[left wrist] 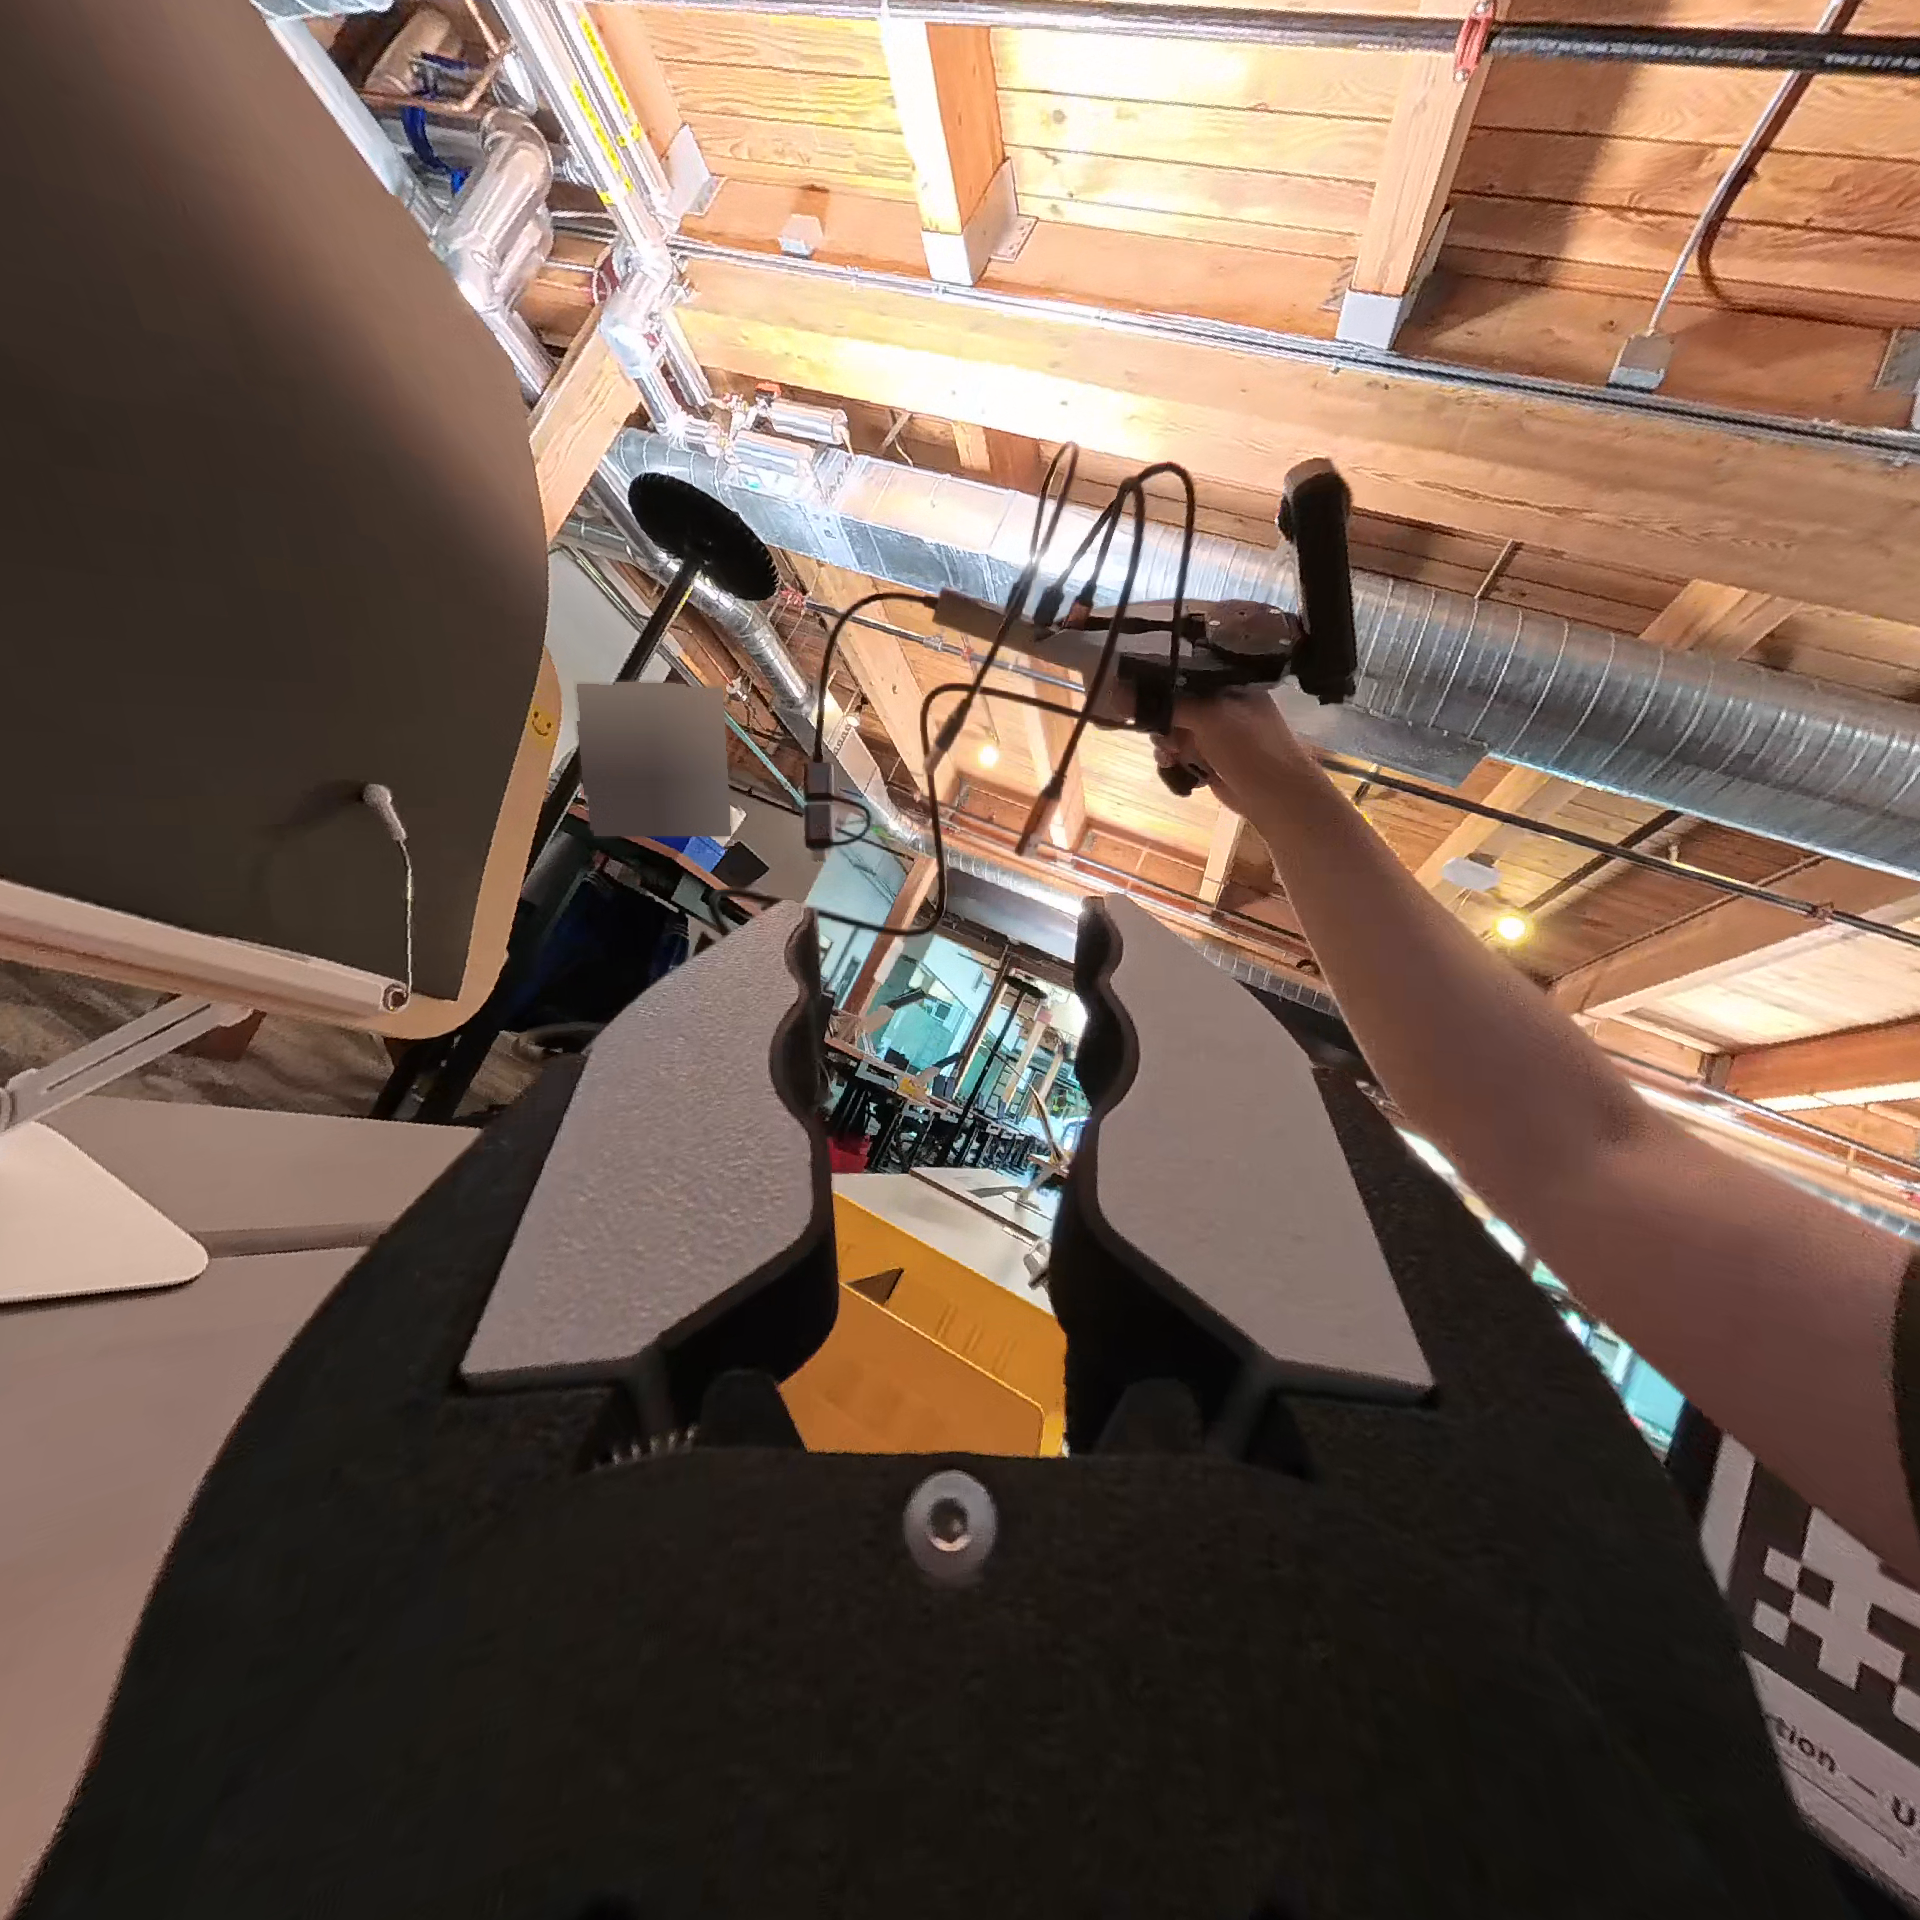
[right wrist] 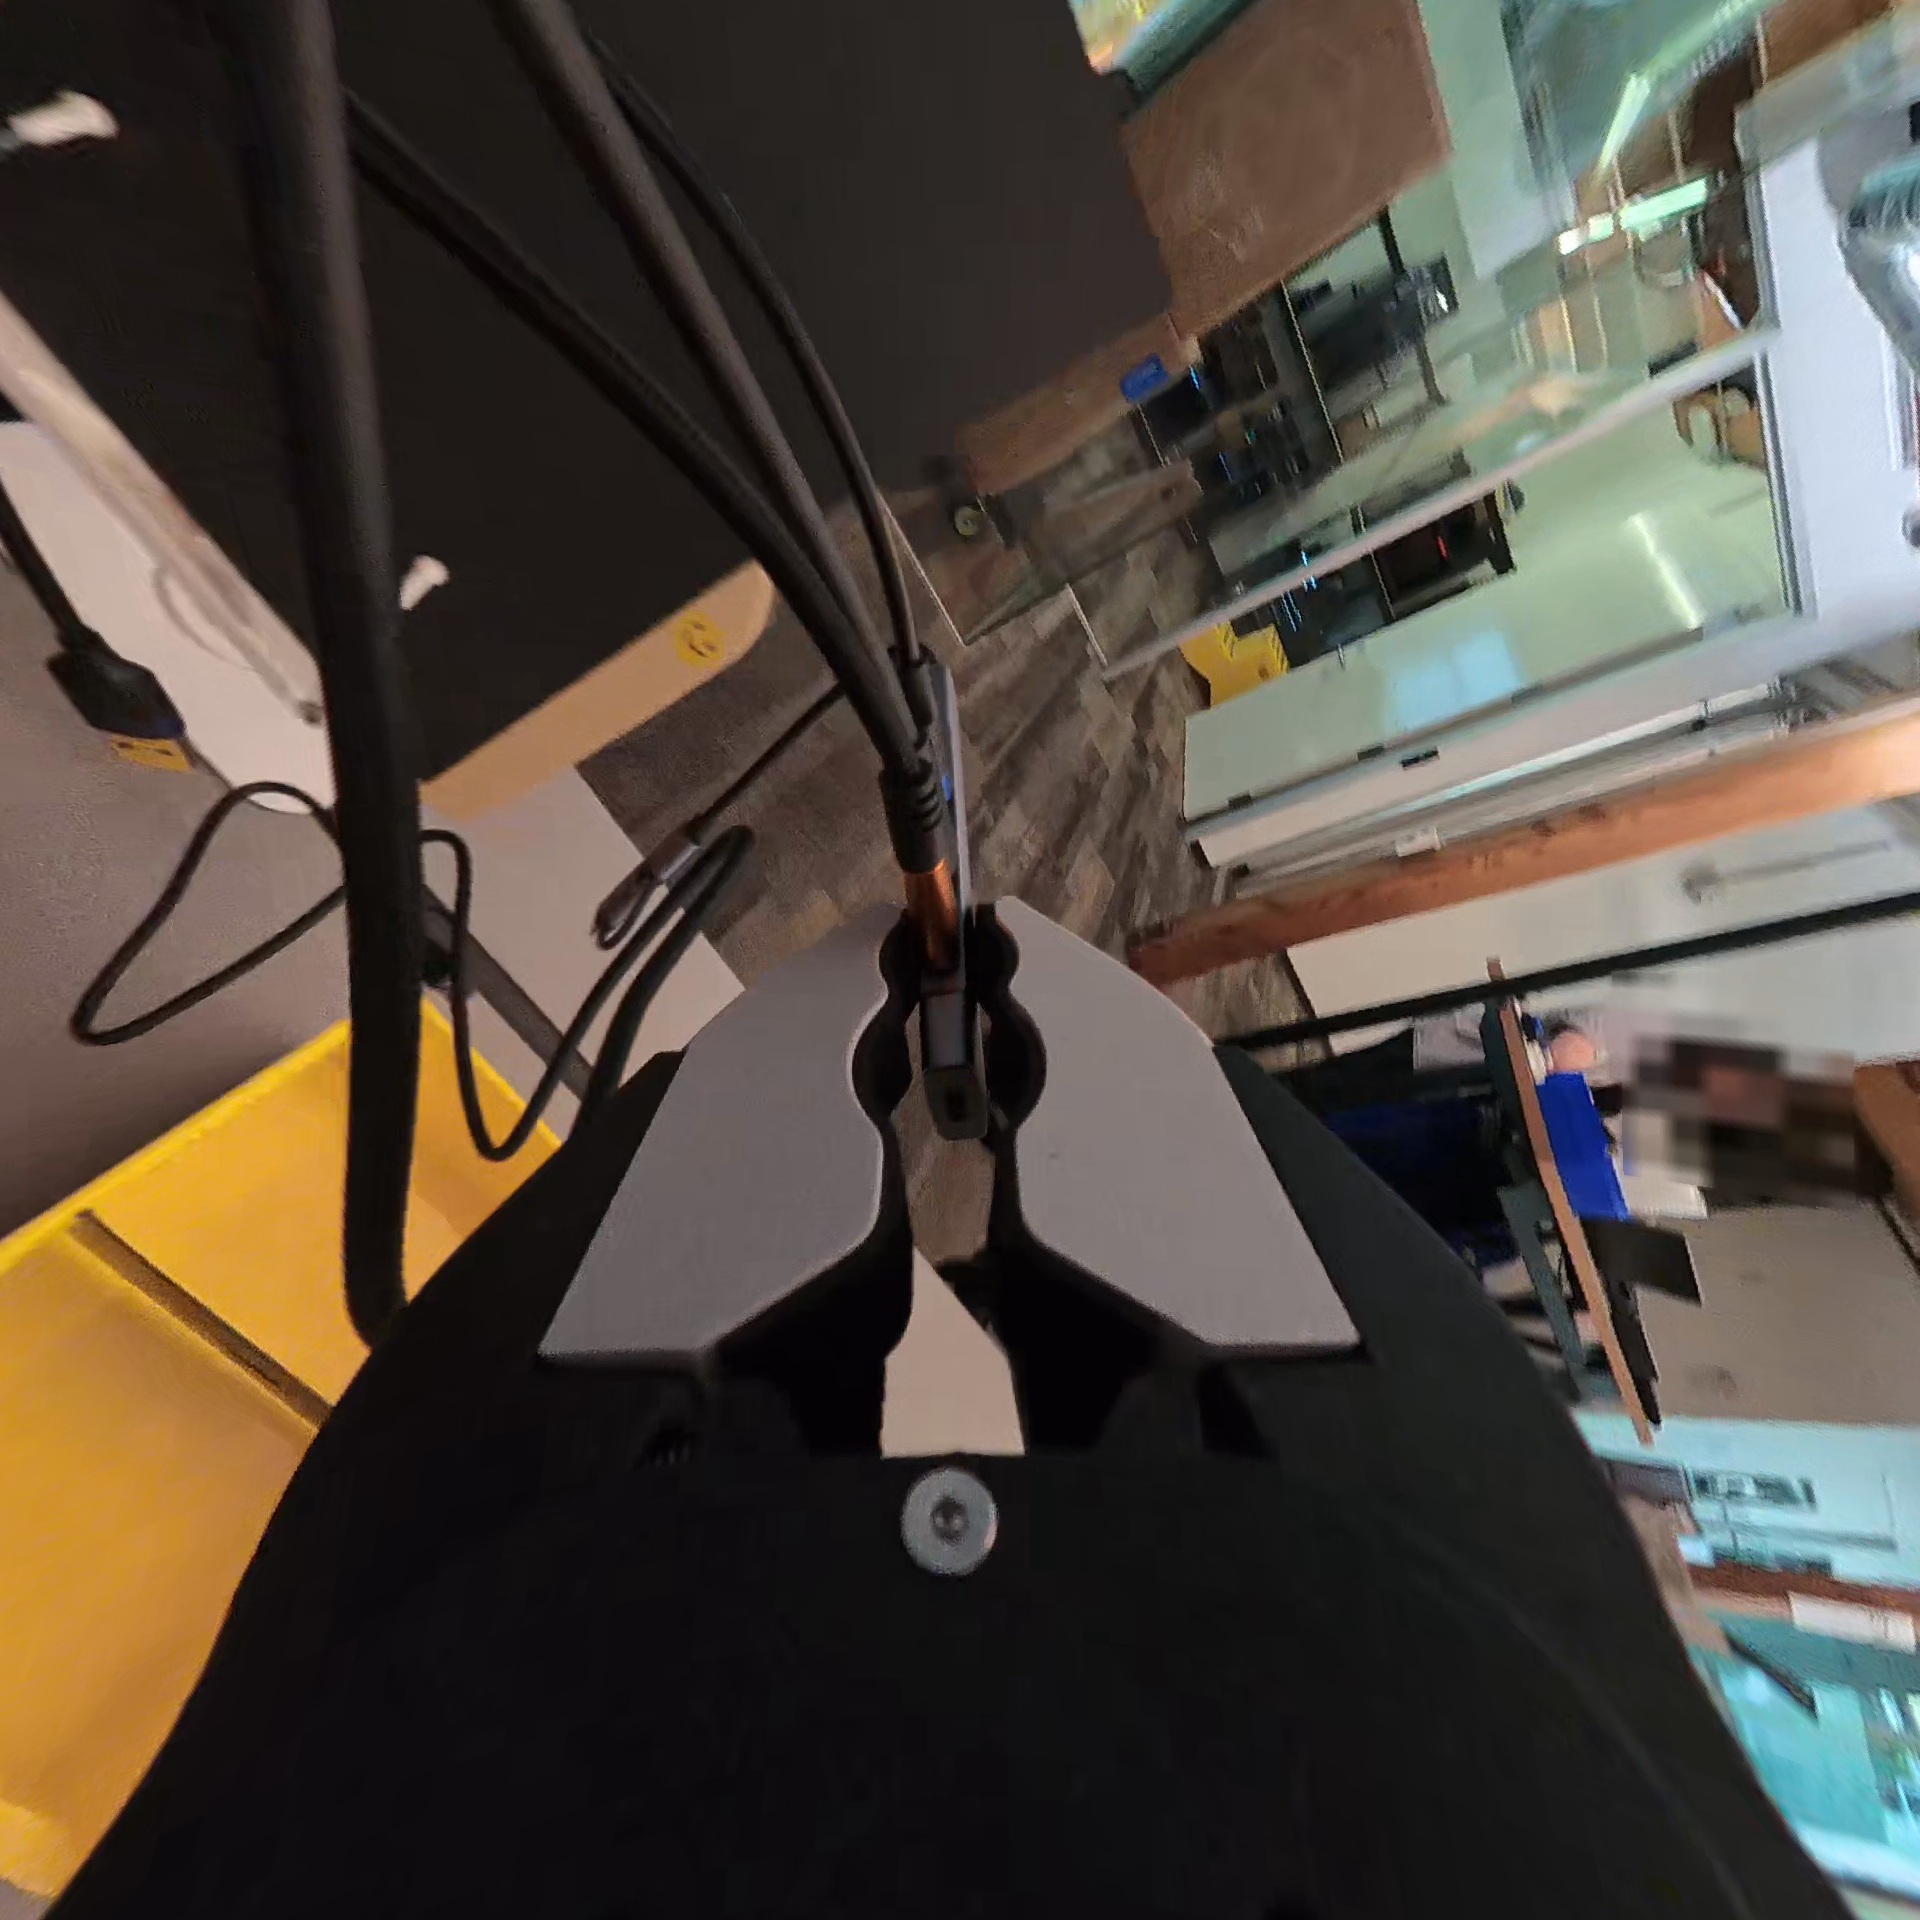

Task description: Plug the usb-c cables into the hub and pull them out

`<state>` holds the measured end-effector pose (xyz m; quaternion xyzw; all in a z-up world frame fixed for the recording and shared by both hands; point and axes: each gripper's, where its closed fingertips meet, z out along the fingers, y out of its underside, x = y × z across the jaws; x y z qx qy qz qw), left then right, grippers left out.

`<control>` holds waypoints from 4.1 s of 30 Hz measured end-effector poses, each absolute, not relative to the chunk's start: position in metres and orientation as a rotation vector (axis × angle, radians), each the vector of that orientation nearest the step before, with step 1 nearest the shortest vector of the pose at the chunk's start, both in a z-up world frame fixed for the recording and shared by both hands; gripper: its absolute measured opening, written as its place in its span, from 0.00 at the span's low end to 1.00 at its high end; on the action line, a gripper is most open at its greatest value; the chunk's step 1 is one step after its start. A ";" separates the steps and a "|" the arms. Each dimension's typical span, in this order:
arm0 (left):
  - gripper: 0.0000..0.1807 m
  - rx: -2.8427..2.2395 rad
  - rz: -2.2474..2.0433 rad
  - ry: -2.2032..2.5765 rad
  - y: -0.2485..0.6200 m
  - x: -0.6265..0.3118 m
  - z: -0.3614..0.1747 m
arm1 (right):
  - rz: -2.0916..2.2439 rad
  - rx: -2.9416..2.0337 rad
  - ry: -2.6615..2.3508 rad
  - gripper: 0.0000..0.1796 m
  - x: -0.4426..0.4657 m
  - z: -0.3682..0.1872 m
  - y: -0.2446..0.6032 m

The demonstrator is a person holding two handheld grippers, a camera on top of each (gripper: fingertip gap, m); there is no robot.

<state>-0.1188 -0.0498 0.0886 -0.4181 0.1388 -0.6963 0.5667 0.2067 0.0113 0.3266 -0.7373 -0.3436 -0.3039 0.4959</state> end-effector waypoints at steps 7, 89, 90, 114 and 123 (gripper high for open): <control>0.25 -0.970 -1.637 0.337 -0.053 -0.120 0.091 | -0.910 -2.020 -0.685 0.06 0.296 0.302 0.007; 0.21 -1.125 -1.593 0.552 -0.063 -0.070 0.064 | -0.095 -2.877 -1.111 0.07 0.318 -0.058 0.001; 0.21 -1.123 -1.597 0.549 -0.063 -0.071 0.064 | -0.088 -2.873 -1.079 0.07 0.319 -0.060 0.002; 0.21 -1.154 -1.548 0.573 -0.061 -0.065 0.055 | -0.103 -1.345 -0.562 0.16 0.194 0.230 -0.060; 0.18 -1.253 -1.355 0.673 -0.065 -0.043 0.041 | 0.201 -1.161 -0.548 0.01 0.127 0.208 -0.086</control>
